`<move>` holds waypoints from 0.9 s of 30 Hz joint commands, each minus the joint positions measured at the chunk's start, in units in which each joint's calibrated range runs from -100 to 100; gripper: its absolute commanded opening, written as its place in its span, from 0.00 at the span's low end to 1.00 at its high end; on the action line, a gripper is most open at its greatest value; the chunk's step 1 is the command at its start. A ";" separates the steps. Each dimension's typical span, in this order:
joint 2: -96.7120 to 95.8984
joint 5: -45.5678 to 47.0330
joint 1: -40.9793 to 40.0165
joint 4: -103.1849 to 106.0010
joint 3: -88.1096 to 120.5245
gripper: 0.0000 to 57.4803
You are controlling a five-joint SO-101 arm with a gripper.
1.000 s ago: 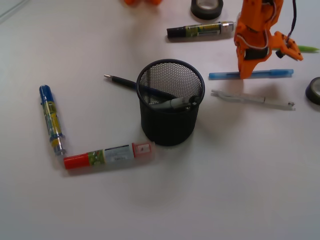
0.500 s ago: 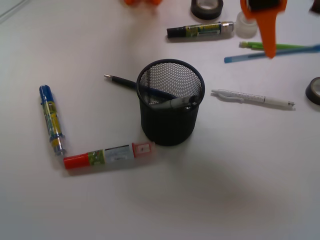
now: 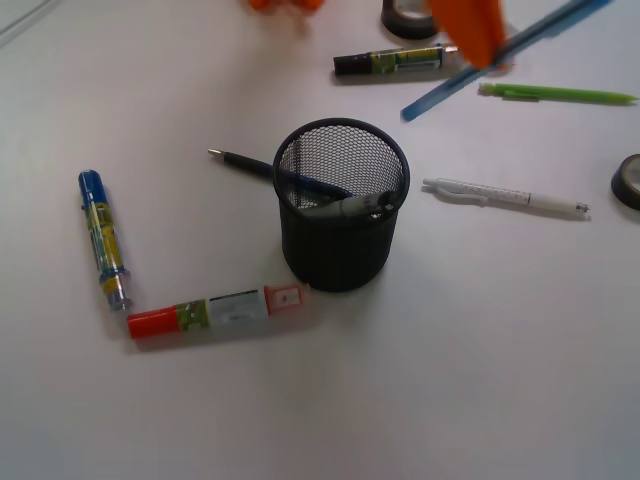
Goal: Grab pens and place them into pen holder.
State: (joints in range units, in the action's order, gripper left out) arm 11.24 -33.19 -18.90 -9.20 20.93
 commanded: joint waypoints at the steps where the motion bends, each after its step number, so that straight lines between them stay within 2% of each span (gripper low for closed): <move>1: 8.44 -1.27 1.67 22.24 20.19 0.01; 6: 8.78 -2.88 4.21 35.80 30.97 0.01; 14: -3.71 -5.96 5.71 50.76 32.51 0.02; 19: -8.13 -6.20 5.48 55.48 32.51 0.28; 21: -8.13 -5.91 5.56 55.05 32.24 0.35; 27: -3.97 -2.98 5.56 47.26 31.78 0.38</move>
State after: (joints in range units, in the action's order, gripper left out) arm 3.40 -37.09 -13.65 42.46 53.82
